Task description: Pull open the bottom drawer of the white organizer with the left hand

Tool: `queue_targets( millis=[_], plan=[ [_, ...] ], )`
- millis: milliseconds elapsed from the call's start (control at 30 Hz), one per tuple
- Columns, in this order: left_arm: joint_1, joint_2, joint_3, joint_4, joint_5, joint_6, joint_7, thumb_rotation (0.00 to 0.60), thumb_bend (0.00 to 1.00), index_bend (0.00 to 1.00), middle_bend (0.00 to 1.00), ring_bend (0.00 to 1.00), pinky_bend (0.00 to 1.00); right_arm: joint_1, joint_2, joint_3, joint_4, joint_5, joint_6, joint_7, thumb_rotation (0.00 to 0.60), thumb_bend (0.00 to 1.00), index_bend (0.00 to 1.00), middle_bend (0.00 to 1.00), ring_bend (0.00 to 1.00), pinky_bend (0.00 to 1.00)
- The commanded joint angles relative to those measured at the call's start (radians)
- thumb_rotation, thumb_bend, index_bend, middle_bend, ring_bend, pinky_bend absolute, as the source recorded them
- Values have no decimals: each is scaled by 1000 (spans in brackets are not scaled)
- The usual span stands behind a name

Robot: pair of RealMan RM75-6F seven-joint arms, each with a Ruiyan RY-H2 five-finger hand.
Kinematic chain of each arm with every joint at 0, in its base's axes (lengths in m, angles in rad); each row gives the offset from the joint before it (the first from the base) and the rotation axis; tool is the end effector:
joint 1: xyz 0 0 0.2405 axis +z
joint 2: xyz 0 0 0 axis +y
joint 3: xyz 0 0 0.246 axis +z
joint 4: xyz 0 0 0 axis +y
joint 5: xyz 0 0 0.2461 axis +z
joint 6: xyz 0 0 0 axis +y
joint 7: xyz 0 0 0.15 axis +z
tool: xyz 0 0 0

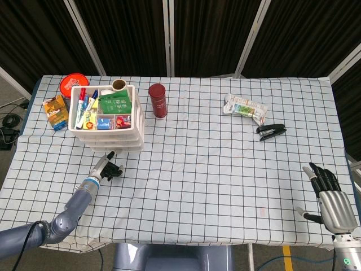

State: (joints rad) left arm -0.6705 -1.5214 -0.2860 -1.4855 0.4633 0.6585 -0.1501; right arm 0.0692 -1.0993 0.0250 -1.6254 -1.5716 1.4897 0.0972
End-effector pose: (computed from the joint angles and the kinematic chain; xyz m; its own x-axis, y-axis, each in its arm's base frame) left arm -0.2067 0.3425 -0.0717 -0.5186 0.4349 0.7362 0.8285 0.4682 0.3071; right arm -0.3103 -0.1778 0.1195 0.3169 -0.0342 0.9478 -0.9472 -0.0624 0.3145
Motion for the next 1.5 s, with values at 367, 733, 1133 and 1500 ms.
queue_targets(
  millis=[367,733,1133,1500],
  plan=[
    [7,-16,-17,42,42,-100,-88,600,647,61,958,925,811,2,-2,-1,0,1,-4,-6,600,30,29,0,0,0],
    [28,-21,-20,52,122,-131,-146,600,647,101,958,924,811,2,-5,-2,0,1,-7,-12,600,30,29,0,0,0],
    [55,-7,0,26,211,-135,-177,600,648,192,958,925,811,2,-5,-1,0,3,-7,-12,600,30,29,0,0,0],
    [110,48,25,-52,320,-110,-197,600,648,218,958,925,811,2,-6,-1,-1,4,-6,-13,600,30,29,0,0,0]
  ],
)
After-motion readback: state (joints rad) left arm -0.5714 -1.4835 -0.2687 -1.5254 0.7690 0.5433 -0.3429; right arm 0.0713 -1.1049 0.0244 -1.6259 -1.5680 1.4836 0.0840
